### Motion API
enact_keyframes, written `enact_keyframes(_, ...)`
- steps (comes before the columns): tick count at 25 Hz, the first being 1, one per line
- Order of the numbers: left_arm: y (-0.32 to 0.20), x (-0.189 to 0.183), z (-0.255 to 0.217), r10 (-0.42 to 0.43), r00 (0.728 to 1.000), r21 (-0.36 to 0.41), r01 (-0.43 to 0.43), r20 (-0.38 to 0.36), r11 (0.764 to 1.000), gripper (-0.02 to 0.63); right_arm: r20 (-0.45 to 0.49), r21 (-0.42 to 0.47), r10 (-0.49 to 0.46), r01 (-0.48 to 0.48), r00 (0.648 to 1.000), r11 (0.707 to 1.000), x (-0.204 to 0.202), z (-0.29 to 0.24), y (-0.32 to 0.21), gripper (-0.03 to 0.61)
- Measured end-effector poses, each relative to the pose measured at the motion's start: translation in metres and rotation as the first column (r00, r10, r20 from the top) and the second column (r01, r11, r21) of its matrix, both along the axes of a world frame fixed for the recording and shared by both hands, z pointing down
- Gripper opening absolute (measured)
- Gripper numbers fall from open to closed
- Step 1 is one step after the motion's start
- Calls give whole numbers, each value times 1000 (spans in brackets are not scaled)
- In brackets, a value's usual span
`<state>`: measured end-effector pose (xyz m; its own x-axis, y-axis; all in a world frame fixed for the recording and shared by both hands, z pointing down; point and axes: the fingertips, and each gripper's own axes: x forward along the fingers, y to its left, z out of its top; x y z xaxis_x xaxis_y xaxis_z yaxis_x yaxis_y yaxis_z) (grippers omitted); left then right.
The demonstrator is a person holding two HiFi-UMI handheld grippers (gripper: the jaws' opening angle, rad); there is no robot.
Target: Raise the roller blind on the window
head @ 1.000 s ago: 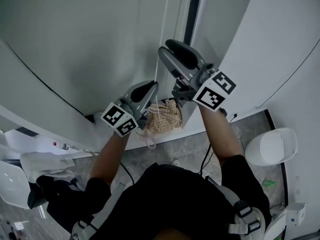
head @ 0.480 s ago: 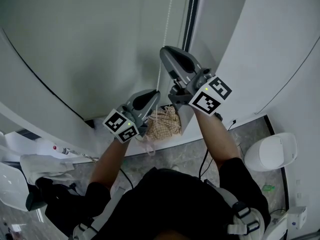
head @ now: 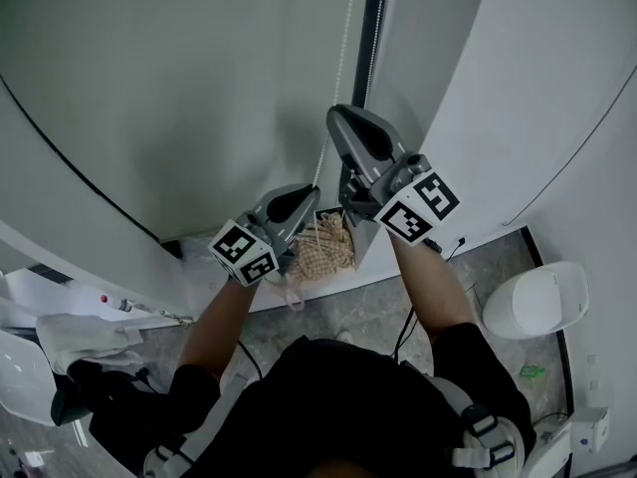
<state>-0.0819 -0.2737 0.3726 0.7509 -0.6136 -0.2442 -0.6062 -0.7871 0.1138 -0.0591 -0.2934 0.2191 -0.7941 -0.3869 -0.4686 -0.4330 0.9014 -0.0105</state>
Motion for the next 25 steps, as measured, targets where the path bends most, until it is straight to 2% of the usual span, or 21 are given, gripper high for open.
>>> enact_keyframes(3, -3, 15, 38, 17, 997, -33, -15, 80, 999, 11, -71, -3, 52, -52, 996, 999, 8, 33, 1, 17)
enact_keyframes(6, -1, 31, 102, 46, 987, -156, -21, 155, 988, 10, -159, -58, 87, -97, 983, 994, 16, 94, 2, 16)
enact_keyframes(9, 7, 40, 161, 89, 980, -276, -38, 177, 960, 11, -238, -129, 87, -121, 967, 984, 21, 155, 5, 17)
enact_keyframes(11, 12, 42, 173, 105, 980, -289, -54, 166, 956, 12, -255, -146, 87, -127, 963, 981, 25, 170, 7, 17)
enact_keyframes(13, 13, 41, 169, 119, 976, -259, -70, 182, 963, 16, -265, -137, 89, -128, 960, 982, 26, 169, 9, 17)
enact_keyframes(15, 13, 36, 155, 134, 969, -208, -89, 210, 974, 94, -280, -118, 93, -131, 956, 984, 27, 165, 10, 17)
enact_keyframes(17, 11, 27, 130, 143, 969, -161, -112, 200, 981, 133, -272, -124, 90, -127, 958, 984, 29, 163, 11, 17)
enact_keyframes(21, -5, 10, 42, 147, 984, -24, -146, 105, 989, 147, -251, -145, 85, -124, 964, 982, 32, 164, 11, 17)
enact_keyframes(25, -27, 13, -57, 212, 977, 86, -212, 12, 973, 149, -250, -146, 85, -124, 965, 981, 26, 165, 9, 17)
